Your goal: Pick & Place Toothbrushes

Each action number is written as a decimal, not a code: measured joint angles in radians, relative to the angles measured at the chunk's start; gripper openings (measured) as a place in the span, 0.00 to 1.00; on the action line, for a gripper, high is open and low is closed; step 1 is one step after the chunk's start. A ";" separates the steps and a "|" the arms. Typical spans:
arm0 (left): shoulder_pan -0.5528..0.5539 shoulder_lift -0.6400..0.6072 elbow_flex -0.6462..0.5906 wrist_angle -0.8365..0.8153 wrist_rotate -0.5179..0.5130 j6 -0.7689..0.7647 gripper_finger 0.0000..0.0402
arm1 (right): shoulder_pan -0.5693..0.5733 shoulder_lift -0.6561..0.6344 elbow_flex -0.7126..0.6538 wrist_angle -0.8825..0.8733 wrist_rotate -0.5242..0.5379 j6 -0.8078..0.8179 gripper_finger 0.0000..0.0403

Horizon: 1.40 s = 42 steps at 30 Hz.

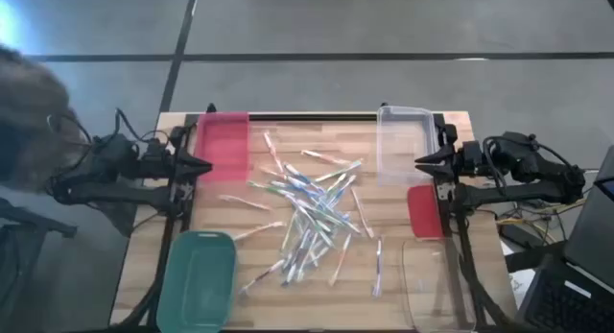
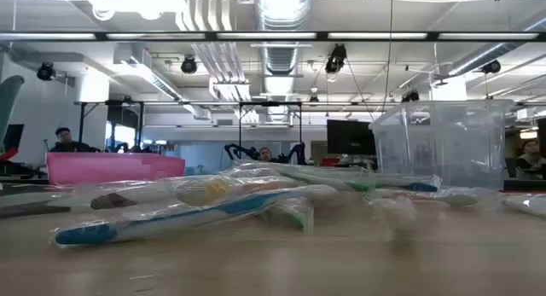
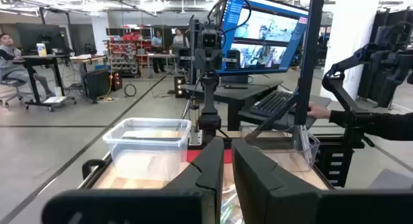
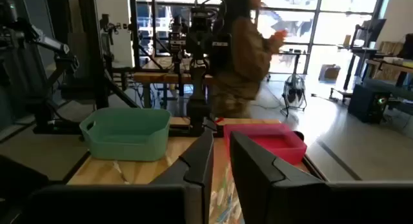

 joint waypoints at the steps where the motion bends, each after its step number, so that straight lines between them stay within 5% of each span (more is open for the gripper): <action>1: 0.000 0.000 0.000 0.000 0.000 0.000 0.10 | 0.000 0.000 0.000 0.000 0.000 0.000 0.14; 36: 0.000 0.000 0.000 0.000 0.000 0.000 0.10 | 0.000 0.000 0.000 0.010 0.000 -0.005 0.36; 42: -0.001 0.000 0.000 0.000 0.000 0.000 0.10 | 0.000 0.023 0.000 0.249 0.000 -0.056 0.39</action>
